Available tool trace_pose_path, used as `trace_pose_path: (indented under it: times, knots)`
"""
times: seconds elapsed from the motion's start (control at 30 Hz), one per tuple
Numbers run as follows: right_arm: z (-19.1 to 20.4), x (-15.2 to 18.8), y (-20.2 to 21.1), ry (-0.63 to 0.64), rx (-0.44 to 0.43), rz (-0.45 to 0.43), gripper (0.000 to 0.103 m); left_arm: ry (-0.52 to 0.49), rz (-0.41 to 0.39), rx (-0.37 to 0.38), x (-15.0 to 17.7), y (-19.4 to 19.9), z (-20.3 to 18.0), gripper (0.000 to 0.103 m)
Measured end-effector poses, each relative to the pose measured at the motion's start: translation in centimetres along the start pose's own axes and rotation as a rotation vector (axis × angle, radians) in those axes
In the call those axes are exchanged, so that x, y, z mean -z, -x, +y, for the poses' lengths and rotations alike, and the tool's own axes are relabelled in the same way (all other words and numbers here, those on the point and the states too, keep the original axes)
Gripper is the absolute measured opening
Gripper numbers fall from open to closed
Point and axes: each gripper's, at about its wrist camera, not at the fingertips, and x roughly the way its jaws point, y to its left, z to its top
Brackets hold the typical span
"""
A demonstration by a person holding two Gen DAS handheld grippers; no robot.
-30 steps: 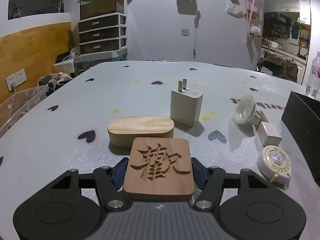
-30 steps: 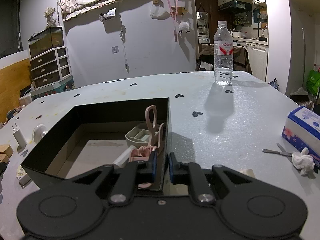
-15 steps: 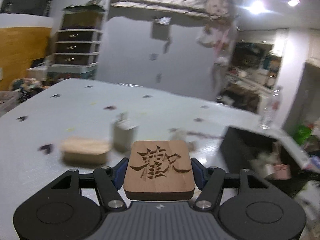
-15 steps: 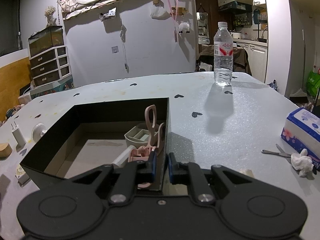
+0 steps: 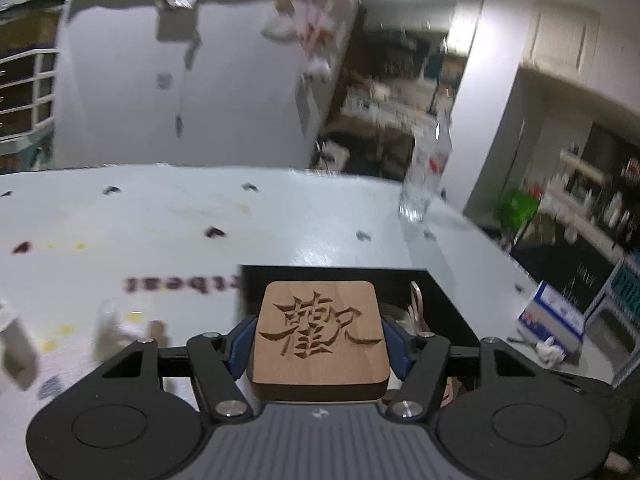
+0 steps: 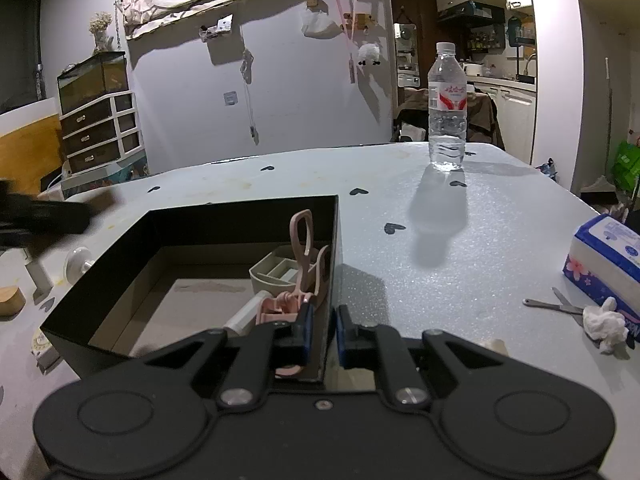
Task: Organize rigid objects
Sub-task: 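Lower the carved wooden block into the black box and release it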
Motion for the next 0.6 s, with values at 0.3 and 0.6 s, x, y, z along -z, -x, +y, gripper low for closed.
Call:
trace_pose_path:
  times: [0.3, 0.6]
  knots:
    - [-0.2, 0.0, -0.1, -0.001, -0.007, 0.003, 0.012, -0.039, 0.173, -0.082, -0.4, -7.7, -2.3, 0.065]
    - [-0.2, 0.0, -0.1, 0.002, -0.01, 0.003, 0.013, -0.112, 0.204, -0.182, -1.2, -9.6, -3.1, 0.065]
